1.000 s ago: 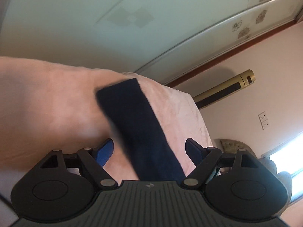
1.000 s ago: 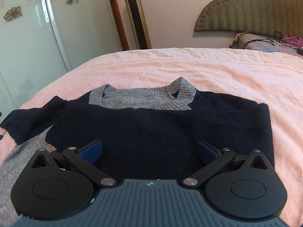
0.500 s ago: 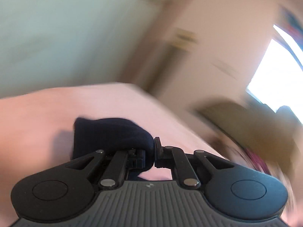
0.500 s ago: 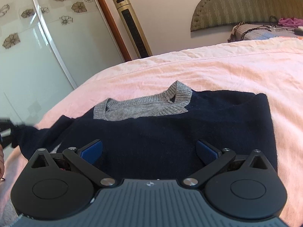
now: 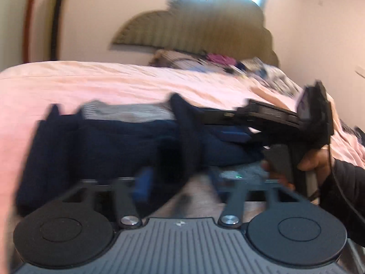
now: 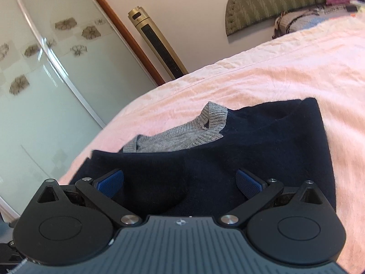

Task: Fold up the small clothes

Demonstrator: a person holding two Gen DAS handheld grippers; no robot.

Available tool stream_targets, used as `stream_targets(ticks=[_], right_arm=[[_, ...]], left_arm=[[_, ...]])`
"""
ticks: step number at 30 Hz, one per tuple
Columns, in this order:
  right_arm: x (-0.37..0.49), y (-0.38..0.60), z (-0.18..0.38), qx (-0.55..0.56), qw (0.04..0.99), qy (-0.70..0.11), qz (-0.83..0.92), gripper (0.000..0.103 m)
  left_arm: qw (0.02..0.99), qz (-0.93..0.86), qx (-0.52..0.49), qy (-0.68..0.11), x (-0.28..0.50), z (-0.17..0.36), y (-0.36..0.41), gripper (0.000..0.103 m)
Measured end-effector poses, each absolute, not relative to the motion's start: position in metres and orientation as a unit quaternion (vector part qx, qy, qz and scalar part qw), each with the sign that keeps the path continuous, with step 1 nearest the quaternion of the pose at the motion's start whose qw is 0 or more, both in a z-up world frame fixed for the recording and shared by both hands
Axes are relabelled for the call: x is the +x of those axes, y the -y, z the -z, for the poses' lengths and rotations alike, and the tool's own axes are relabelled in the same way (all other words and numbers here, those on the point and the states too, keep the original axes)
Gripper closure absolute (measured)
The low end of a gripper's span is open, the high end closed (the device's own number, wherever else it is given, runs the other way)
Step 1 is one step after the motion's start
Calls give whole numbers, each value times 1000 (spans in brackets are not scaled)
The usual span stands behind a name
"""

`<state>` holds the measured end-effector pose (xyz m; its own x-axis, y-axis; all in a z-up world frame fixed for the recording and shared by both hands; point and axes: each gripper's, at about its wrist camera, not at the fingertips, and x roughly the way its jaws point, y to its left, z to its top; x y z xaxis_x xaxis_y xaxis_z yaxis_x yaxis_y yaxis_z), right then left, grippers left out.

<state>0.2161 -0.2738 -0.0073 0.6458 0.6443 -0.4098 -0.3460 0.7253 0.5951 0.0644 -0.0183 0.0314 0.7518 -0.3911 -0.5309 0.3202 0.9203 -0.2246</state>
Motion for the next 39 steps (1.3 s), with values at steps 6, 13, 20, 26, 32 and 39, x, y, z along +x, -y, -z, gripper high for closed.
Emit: stream_targets(ticks=[6, 13, 20, 26, 32, 39], right_arm=[[219, 274, 5, 245, 868, -323, -285, 0], [239, 296, 5, 450, 756, -379, -288, 0], [245, 269, -10, 418, 747, -436, -279, 0], [234, 251, -30, 346, 774, -446, -286, 0], [238, 255, -20, 383, 746, -468, -279, 0], [229, 274, -15, 391, 739, -473, -279, 0]], left_arm=[[941, 162, -106, -279, 38, -17, -21, 26], [931, 155, -176, -279, 41, 0, -47, 26], [929, 173, -182, -273, 43, 2, -47, 26], [932, 262, -114, -224, 49, -27, -9, 25], [899, 341, -29, -275, 82, -20, 54, 19], [902, 349, 12, -255, 52, -25, 47, 19]])
